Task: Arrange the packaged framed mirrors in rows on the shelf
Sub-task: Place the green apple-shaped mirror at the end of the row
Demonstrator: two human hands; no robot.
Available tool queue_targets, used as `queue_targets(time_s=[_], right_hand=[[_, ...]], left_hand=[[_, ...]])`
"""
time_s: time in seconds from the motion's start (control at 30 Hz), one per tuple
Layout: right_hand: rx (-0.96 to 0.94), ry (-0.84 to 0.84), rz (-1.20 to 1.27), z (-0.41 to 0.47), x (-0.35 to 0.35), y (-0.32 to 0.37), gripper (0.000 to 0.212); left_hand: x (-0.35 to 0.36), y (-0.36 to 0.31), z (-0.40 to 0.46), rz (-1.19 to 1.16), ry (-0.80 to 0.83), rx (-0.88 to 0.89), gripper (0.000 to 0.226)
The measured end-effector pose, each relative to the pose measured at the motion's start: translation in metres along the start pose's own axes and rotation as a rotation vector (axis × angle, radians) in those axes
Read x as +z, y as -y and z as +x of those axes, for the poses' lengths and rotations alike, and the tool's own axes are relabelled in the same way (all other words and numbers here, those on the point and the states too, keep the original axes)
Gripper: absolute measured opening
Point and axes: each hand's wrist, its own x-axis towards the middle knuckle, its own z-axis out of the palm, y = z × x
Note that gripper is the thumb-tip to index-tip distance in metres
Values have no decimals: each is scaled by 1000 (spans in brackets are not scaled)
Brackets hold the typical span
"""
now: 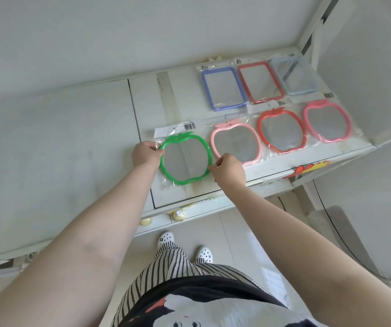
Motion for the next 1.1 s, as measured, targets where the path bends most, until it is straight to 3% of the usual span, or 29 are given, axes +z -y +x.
queue_targets(time_s=[0.1,0.17,0.27,0.37,0.47,1.1], right_hand=[[-51,-72,-243,-1,-11,-3,26],[-107,-169,-279,1,-14,-7,28],[-180,-278,-300,8,-16,-14,42],[-189,-213,-317,16,-16,-21,56],[-176,-154,-298,22,-13,-31,57],[-191,-166,-349,30,-11,-34,55]], left_hand=[[2,-2,-9,254,-89,85,47],[7,-7,-25,418,-134,216,65],[23,-9,-47,577,10,321,97],[36,-5,-55,669,187,224,116],[42,0,-54,680,214,211,122],[51,2,-51,650,150,248,122]])
